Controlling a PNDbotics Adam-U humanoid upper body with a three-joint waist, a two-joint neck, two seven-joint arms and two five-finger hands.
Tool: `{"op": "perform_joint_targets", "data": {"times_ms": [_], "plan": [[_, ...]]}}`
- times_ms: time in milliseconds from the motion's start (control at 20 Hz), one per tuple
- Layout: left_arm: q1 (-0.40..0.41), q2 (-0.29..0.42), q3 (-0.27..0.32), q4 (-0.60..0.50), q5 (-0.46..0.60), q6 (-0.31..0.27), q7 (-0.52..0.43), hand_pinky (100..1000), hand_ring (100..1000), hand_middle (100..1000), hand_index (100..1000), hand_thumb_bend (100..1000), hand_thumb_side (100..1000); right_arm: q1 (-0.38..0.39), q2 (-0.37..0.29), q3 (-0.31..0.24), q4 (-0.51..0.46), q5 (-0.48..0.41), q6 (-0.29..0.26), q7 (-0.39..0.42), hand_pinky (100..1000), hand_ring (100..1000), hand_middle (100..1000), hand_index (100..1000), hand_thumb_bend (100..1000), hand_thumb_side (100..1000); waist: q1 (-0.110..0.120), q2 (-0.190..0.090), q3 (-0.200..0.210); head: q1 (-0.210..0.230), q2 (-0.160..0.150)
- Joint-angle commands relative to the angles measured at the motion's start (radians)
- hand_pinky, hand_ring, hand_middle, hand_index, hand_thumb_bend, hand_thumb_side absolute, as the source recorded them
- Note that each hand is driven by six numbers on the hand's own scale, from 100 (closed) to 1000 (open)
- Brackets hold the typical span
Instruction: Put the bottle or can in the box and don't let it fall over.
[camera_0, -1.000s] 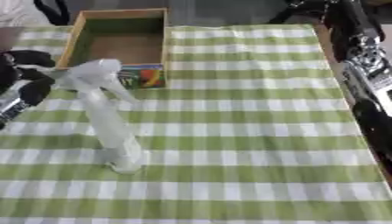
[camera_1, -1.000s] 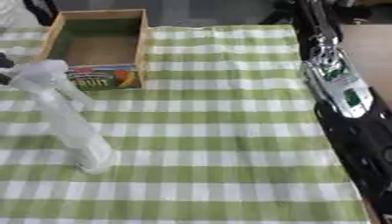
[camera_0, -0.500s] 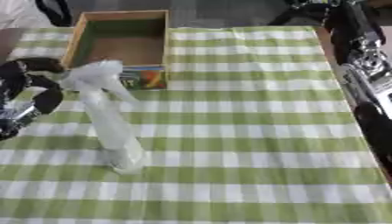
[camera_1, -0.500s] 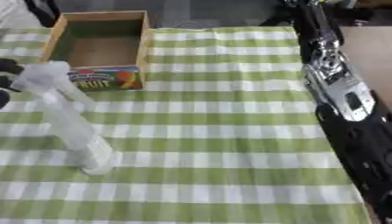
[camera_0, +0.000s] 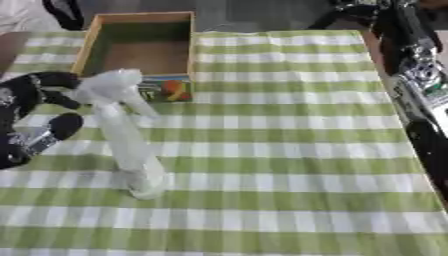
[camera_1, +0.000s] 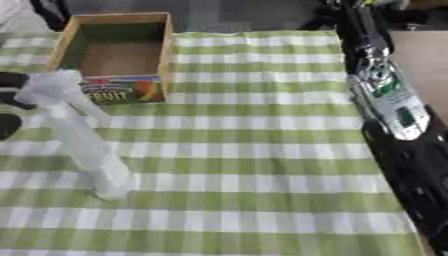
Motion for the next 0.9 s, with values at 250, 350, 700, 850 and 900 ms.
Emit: {"op": "perform_joint_targets", "data": {"times_ms": [250,350,700,850,900], "plan": [[-0.01,0.003,-0.008,-0.001,-0.013,0.007,-0.014,1000,751,805,882,507,605,-0.009,-0.014,-0.006,-0.009,-0.006,0.0,0.003,895,813,867,857,100,791,0.001,-0.013,-0.003,0.005,-0.014],[-0.012,-0.006,-0.011,0.003,-0.016,0.007,-0.015,1000,752,807,881,509,601,-0.008,-0.013,-0.005,-0.008,-0.007,0.0,0.004,895,813,867,857,100,792,0.0,-0.013,-0.003,0.005,-0.015],[-0.023,-0.029,-0.027,0.017,-0.024,0.008,-0.032,1000,753,808,885,518,599,-0.007,-0.011,-0.004,-0.008,-0.007,0.001,0.005,896,814,867,857,100,793,0.0,-0.011,-0.005,0.008,-0.013],[-0.029,-0.038,-0.034,0.022,-0.03,0.009,-0.04,1000,752,807,873,520,599,-0.007,-0.01,-0.004,-0.007,-0.007,0.001,0.006,897,814,867,857,100,793,0.0,-0.011,-0.005,0.009,-0.013],[-0.031,-0.04,-0.037,0.024,-0.032,0.009,-0.043,1000,751,806,871,520,600,-0.008,-0.01,-0.004,-0.007,-0.007,0.001,0.006,897,814,867,857,100,793,0.0,-0.011,-0.006,0.009,-0.012]]}}
